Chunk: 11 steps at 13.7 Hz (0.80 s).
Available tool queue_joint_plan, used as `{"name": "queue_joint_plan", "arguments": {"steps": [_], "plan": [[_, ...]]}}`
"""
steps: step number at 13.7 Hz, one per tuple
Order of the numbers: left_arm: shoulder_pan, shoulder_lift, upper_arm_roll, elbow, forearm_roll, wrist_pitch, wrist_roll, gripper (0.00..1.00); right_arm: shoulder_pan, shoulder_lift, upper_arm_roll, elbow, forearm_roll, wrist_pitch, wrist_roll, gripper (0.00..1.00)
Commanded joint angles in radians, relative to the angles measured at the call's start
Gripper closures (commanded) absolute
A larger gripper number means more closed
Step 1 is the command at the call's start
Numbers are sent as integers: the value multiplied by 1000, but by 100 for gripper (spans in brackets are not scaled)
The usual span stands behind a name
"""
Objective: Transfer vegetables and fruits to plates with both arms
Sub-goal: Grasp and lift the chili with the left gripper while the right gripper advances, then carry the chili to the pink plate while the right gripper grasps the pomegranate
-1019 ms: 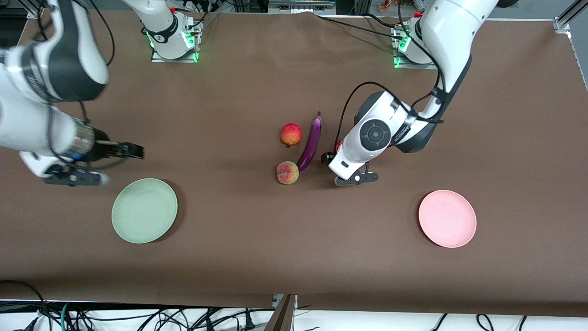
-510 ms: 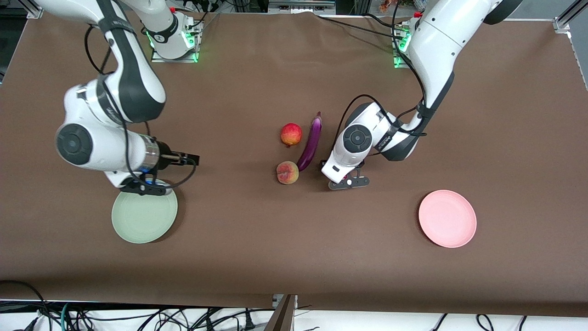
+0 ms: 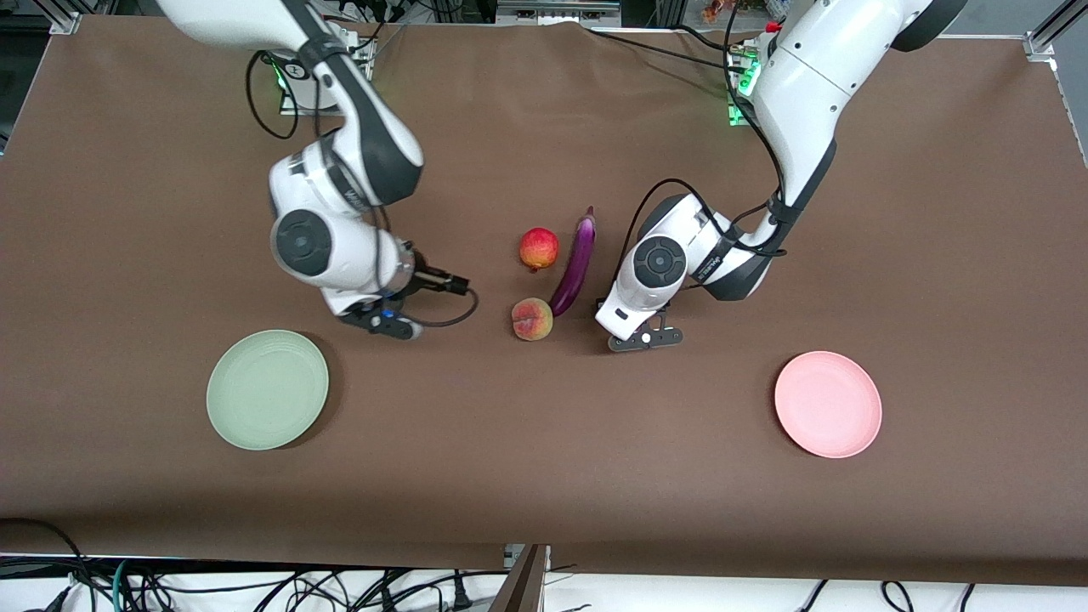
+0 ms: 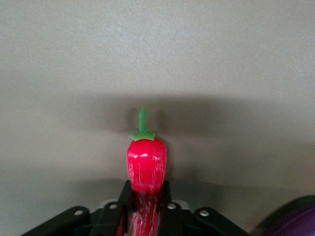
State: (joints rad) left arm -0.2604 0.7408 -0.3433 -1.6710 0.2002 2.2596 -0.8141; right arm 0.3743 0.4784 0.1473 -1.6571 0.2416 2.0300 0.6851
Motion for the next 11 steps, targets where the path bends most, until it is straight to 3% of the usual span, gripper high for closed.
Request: {"name": "queue_joint_plan", "arguments": {"steps": [1, 3, 6, 11], "plan": [[16, -38, 3, 23, 30, -79, -5, 91, 46, -24, 34, -114, 24, 155, 91, 0], [32, -61, 10, 63, 42, -188, 19, 91, 104, -11, 34, -139, 24, 219, 155, 0], [98, -75, 23, 151, 125, -330, 220, 91, 179, 40, 34, -138, 24, 292, 252, 0], [239, -87, 26, 198, 286, -356, 597, 91, 235, 85, 32, -133, 21, 357, 298, 0]]}}
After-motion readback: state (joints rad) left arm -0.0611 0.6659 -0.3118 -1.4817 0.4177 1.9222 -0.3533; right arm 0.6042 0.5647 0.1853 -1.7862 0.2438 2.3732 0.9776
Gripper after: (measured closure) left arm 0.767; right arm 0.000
